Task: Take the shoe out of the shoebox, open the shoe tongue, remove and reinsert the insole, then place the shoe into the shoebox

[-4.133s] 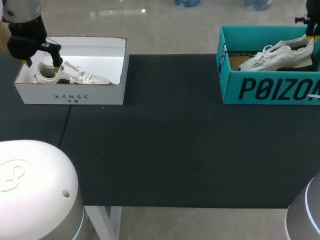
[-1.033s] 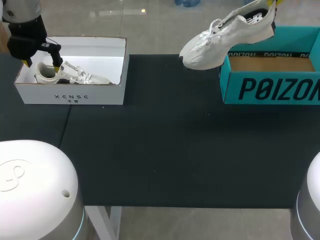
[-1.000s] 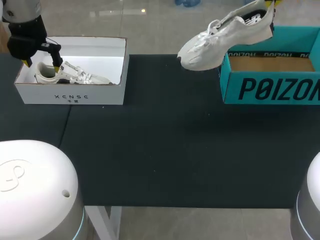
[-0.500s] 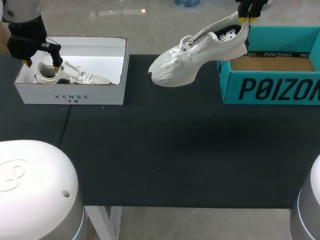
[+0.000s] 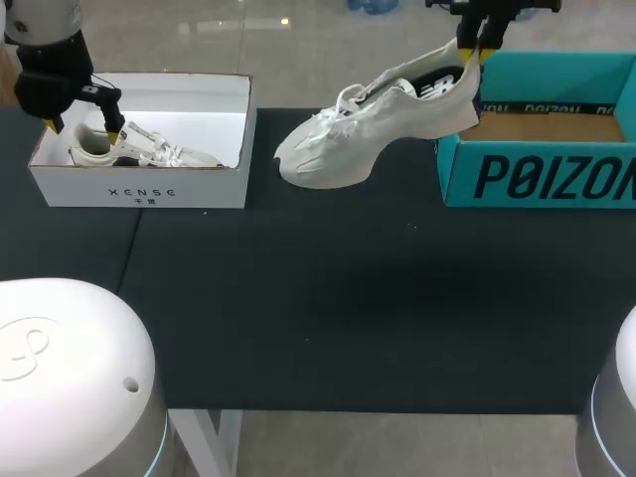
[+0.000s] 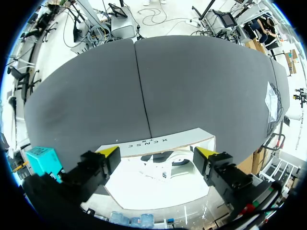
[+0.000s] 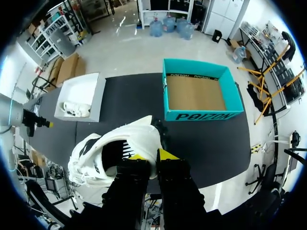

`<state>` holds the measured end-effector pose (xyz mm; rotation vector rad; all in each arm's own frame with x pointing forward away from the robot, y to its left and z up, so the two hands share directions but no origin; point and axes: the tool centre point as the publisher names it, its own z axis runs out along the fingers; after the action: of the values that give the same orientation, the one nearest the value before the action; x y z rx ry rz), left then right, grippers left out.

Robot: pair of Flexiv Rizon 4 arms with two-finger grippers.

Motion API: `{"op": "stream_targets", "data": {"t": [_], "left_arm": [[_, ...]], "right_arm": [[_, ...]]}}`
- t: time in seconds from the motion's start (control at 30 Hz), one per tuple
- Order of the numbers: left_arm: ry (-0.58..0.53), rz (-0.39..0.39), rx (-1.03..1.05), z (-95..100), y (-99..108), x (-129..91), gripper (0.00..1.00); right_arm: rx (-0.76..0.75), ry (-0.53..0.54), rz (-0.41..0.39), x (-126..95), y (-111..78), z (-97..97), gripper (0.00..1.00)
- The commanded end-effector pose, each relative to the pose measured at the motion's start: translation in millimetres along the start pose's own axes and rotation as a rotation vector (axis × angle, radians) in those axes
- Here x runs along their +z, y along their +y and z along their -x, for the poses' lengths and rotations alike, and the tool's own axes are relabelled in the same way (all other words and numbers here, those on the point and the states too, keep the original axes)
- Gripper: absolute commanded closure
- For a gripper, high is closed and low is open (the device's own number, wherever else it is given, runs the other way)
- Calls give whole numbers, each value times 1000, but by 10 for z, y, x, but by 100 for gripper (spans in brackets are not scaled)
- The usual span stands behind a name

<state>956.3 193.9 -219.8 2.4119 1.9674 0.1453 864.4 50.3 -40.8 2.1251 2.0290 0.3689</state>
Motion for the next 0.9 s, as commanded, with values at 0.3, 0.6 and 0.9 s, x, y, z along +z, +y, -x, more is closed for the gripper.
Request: {"op": "stream_targets", "data": {"t": [0.3,0.6,0.9], "left_arm": [[1,2,1,-2,-6,0,0],[1,2,1,-2,-6,0,0],[1,2,1,-2,-6,0,0]], "right_arm": [[0,16,9,4,-31,64,100],[0,16,9,4,-31,64,100],[14,16,0,-5,-74,39,100]]}}
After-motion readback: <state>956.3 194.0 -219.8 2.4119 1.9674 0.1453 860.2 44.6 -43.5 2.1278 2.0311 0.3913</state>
